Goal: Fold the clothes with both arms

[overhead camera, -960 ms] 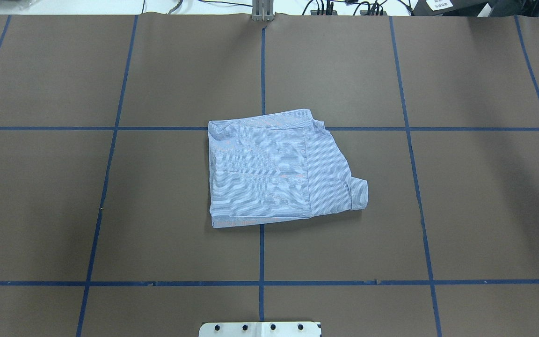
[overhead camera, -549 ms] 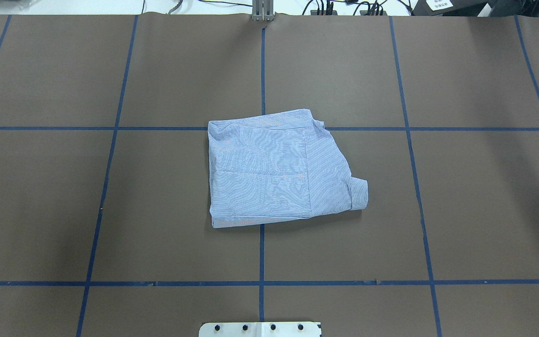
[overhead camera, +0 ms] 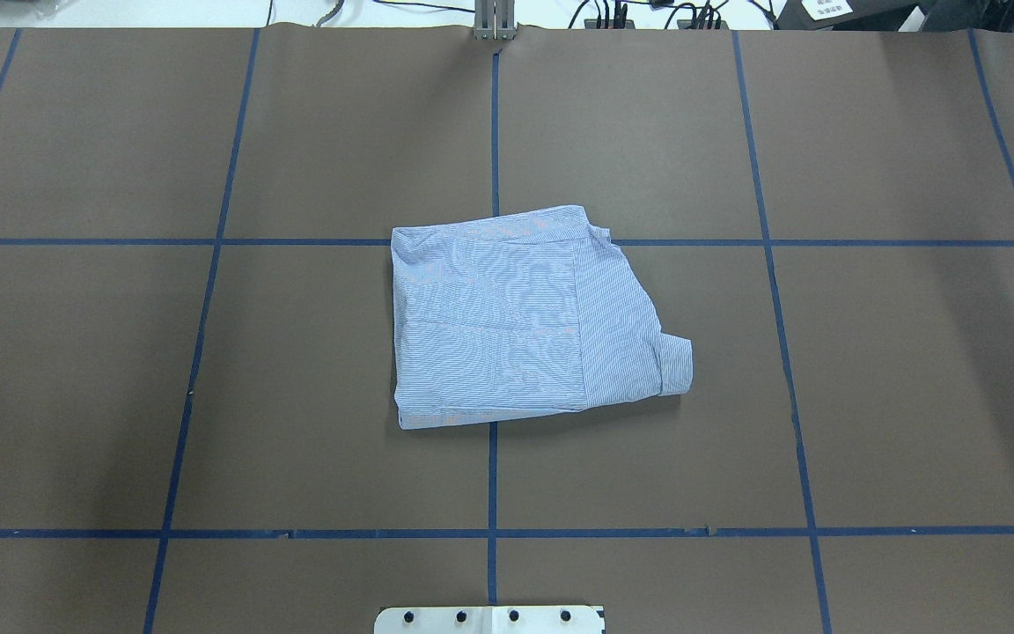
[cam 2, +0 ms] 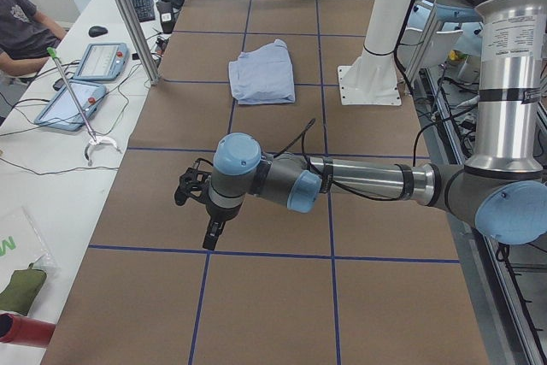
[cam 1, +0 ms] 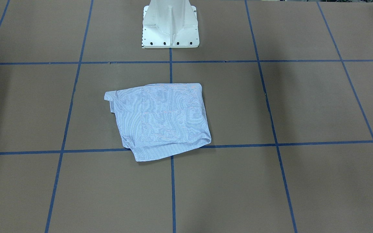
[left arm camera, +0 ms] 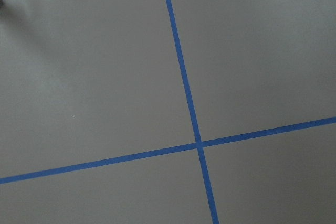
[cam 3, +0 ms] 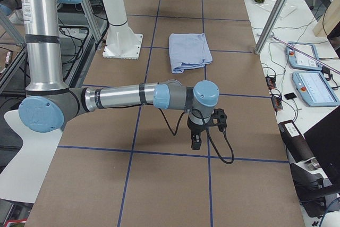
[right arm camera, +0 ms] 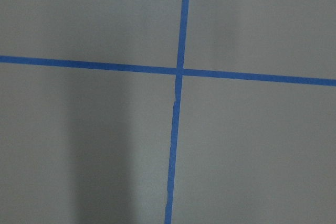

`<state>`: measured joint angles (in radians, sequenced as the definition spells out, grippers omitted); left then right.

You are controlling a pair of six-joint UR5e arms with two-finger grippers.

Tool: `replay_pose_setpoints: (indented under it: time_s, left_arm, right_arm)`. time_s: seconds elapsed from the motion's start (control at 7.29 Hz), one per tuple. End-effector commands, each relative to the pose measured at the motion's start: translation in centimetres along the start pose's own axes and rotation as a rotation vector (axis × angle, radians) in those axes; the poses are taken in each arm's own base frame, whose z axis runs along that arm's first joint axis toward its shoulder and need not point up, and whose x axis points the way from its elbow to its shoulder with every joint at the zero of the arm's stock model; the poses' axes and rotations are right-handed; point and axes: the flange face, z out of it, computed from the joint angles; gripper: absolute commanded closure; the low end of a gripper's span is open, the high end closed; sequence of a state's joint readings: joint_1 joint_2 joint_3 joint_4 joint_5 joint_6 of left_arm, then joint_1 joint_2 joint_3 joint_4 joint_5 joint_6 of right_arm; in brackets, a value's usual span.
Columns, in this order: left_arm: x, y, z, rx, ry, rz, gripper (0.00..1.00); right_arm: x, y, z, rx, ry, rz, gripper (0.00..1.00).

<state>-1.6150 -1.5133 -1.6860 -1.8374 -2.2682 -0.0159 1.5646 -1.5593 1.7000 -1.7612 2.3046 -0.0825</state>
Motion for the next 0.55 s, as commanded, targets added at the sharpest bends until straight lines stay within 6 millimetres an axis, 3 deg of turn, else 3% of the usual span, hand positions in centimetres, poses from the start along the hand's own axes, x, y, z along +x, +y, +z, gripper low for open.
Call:
replay_pose_setpoints:
  time_s: [0.0, 0.41]
  left_arm:
    - [-1.2, 1.7, 1.7, -0.044, -0.011, -0.032, 0.01]
    - [-1.5, 2.0, 2.7, -0.085, -0.009, -0.06, 0.01]
  right_arm:
    - [0.7, 1.2, 1.0, -0.019, -0.004, 0.018, 0.0]
    - [1.9, 1.4, 2.3, -0.047, -0.003, 0.042, 0.0]
